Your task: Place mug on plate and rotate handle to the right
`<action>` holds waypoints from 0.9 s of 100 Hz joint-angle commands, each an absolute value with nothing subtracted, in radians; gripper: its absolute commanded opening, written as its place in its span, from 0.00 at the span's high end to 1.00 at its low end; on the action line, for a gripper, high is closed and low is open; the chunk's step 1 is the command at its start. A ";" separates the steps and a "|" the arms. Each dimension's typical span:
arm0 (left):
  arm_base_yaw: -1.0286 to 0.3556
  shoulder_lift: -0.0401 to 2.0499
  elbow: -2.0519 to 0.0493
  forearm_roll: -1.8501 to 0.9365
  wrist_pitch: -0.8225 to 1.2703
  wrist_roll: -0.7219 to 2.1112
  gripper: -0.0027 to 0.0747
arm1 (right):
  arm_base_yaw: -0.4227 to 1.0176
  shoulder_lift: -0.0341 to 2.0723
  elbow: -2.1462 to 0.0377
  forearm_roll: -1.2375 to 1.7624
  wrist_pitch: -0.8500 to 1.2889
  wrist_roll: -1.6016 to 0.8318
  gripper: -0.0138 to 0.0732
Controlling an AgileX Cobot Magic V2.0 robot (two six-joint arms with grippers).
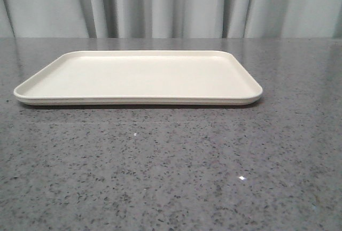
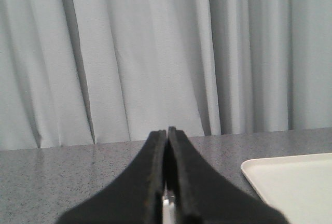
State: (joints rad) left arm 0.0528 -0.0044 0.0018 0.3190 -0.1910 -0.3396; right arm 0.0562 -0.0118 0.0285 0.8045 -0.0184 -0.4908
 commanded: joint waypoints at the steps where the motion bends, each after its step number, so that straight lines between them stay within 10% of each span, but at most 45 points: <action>1: 0.054 -0.033 0.009 0.285 -0.261 -0.375 0.99 | 0.058 -0.032 0.028 0.809 -0.066 -0.499 0.91; 90: 0.054 0.112 -0.457 0.029 0.066 -0.364 0.99 | 0.058 0.215 -0.423 0.799 0.050 -0.683 0.91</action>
State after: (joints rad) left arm 0.0528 0.0469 -0.3606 0.0111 0.0474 -0.3648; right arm 0.0562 0.1467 -0.3289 0.8045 0.0716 -0.6280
